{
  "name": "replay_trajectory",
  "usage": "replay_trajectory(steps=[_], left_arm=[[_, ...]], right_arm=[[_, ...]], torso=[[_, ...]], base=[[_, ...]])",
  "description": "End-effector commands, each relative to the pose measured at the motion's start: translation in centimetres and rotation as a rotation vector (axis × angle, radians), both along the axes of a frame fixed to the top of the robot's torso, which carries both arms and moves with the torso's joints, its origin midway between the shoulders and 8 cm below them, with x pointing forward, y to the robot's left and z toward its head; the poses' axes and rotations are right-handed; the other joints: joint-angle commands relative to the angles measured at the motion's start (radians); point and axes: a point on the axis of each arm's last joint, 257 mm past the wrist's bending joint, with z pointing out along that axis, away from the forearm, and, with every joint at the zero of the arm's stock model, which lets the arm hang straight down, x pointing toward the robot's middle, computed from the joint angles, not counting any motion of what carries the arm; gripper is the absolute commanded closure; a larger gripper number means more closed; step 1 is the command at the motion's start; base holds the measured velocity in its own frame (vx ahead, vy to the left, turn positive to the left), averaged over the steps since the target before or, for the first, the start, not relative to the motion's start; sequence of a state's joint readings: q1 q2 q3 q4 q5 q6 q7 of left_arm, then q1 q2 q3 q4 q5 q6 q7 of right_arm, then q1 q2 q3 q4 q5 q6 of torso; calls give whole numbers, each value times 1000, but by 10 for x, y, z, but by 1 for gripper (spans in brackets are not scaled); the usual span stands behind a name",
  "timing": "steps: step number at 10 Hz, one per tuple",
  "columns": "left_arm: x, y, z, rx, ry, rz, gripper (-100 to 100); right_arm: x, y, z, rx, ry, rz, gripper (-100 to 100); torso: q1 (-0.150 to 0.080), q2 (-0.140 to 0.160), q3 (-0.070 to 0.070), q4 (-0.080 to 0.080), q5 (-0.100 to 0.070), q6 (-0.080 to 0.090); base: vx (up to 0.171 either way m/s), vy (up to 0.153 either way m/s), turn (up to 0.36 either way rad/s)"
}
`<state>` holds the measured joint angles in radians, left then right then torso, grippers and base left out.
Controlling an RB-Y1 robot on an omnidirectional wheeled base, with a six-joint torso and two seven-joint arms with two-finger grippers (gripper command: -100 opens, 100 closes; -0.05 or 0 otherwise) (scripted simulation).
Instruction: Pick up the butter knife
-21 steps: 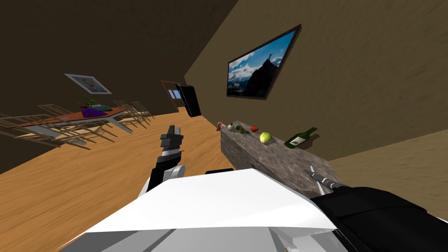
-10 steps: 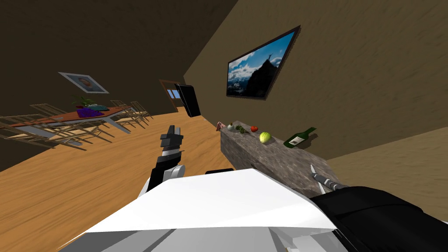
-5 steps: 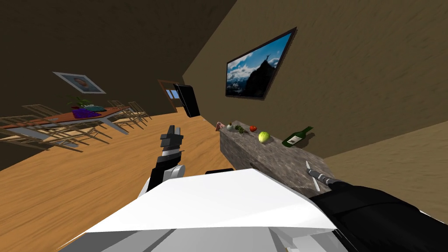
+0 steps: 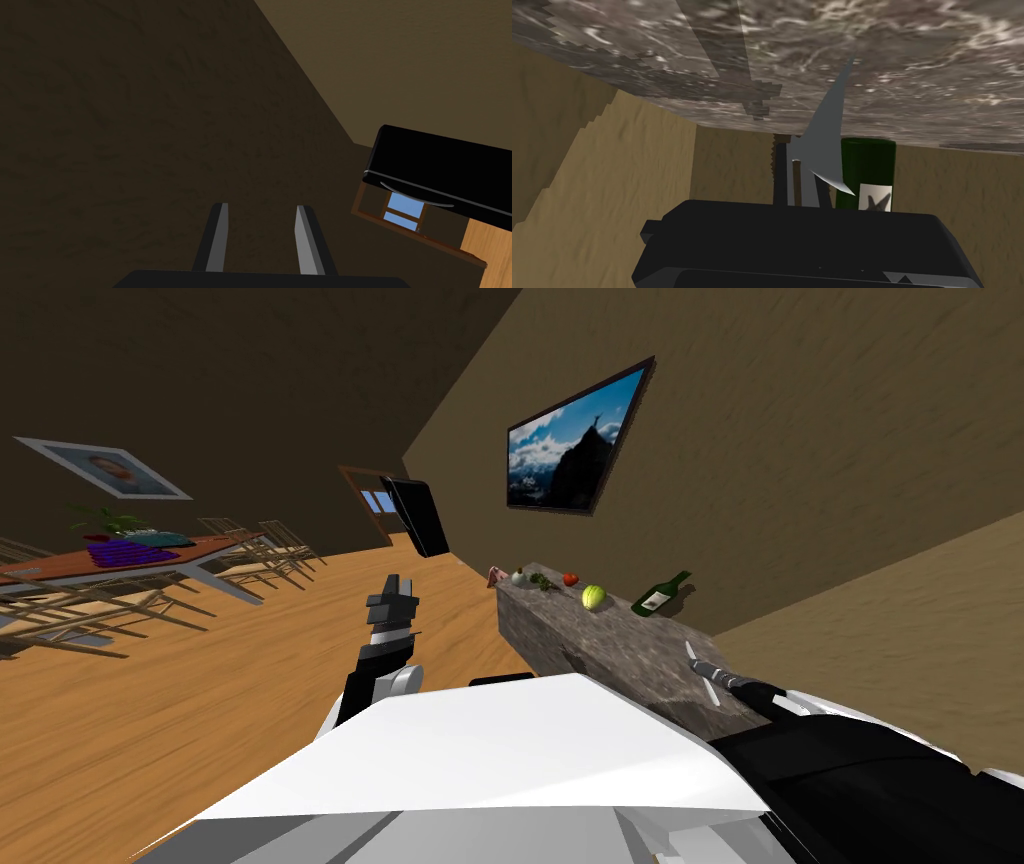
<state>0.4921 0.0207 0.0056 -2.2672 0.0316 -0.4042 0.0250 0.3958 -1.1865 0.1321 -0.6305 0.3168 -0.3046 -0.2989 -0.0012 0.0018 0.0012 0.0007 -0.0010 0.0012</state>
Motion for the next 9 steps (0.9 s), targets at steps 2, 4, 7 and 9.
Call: replay_trajectory(steps=[2, 4, 7, 9], left_arm=[[0, 0, 0, 0, 0, 0, 0], [0, 0, 0, 0, 0, 0, 0], [0, 0, 0, 0, 0, 0, 0], [0, 0, 0, 0, 0, 0, 0]], right_arm=[[22, 12, -1, 14, -25, 21, 100], [34, 8, 7, -14, -19, 22, 100], [71, 27, 11, -15, -31, 77, 100], [92, 38, 15, -23, -28, 107, 100]], torso=[[1, -1, 0, 0, 0, -2], [2, -1, -1, 0, 1, 0], [3, -1, -1, 0, 0, -1], [1, -1, 0, 0, 0, 1]], base=[[-4, -9, -6], [-2, -20, -137], [-5, -14, -67], [-7, -28, -174]])
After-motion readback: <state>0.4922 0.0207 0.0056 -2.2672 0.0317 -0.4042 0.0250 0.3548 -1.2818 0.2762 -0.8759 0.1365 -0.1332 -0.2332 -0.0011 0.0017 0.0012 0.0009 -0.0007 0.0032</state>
